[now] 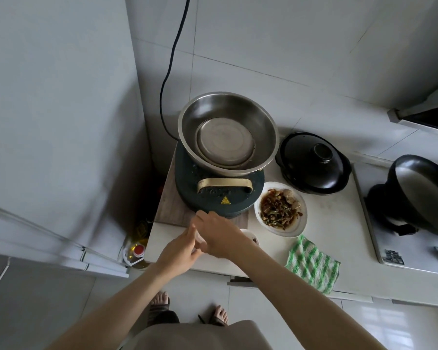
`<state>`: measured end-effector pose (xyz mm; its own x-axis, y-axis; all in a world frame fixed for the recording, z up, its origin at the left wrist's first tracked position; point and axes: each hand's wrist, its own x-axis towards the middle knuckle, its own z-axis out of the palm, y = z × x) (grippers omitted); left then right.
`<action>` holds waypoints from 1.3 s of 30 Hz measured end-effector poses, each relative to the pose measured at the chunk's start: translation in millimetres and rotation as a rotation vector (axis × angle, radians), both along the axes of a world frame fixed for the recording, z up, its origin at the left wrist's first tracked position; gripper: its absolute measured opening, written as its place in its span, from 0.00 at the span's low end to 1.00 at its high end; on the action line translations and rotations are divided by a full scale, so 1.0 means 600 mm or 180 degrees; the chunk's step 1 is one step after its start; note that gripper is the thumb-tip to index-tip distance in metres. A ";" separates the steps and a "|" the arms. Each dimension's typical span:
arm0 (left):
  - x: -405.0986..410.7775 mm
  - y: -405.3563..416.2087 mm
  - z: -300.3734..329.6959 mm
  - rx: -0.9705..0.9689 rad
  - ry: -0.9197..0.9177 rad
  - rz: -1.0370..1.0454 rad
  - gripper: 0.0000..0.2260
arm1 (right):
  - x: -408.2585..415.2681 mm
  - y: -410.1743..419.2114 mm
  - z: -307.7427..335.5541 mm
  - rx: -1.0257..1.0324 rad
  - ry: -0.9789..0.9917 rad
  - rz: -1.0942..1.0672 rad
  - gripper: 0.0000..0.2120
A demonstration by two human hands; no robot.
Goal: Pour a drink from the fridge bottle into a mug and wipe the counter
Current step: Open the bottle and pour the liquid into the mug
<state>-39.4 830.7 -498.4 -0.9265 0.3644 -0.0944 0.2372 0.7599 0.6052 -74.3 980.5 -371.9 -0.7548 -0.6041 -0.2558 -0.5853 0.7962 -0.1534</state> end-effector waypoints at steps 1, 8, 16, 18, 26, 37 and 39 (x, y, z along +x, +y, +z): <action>-0.002 0.001 0.002 0.0021 -0.0010 0.0028 0.28 | -0.004 0.001 0.007 -0.0054 -0.0070 -0.0021 0.22; 0.005 0.008 0.029 0.0291 -0.0047 -0.0009 0.20 | 0.008 0.118 0.045 -0.1853 -0.0217 -0.1793 0.14; 0.008 0.009 0.029 0.0195 -0.0003 0.0170 0.33 | 0.106 0.297 -0.064 -0.1377 0.0013 -0.3527 0.12; 0.008 0.010 0.032 0.0115 0.0200 0.0143 0.38 | 0.127 0.294 -0.105 -0.1107 -0.0113 -0.3647 0.12; 0.014 0.006 0.050 -0.0341 0.0643 -0.0050 0.44 | 0.150 0.271 -0.176 -0.0642 -0.0013 -0.3691 0.09; 0.025 0.019 0.071 -0.0218 0.0169 0.0022 0.34 | 0.239 0.238 -0.159 -0.2190 -0.0662 -0.3770 0.29; 0.021 0.021 0.080 -0.0325 0.0211 -0.0190 0.32 | 0.242 0.222 -0.160 -0.2533 -0.0923 -0.3789 0.35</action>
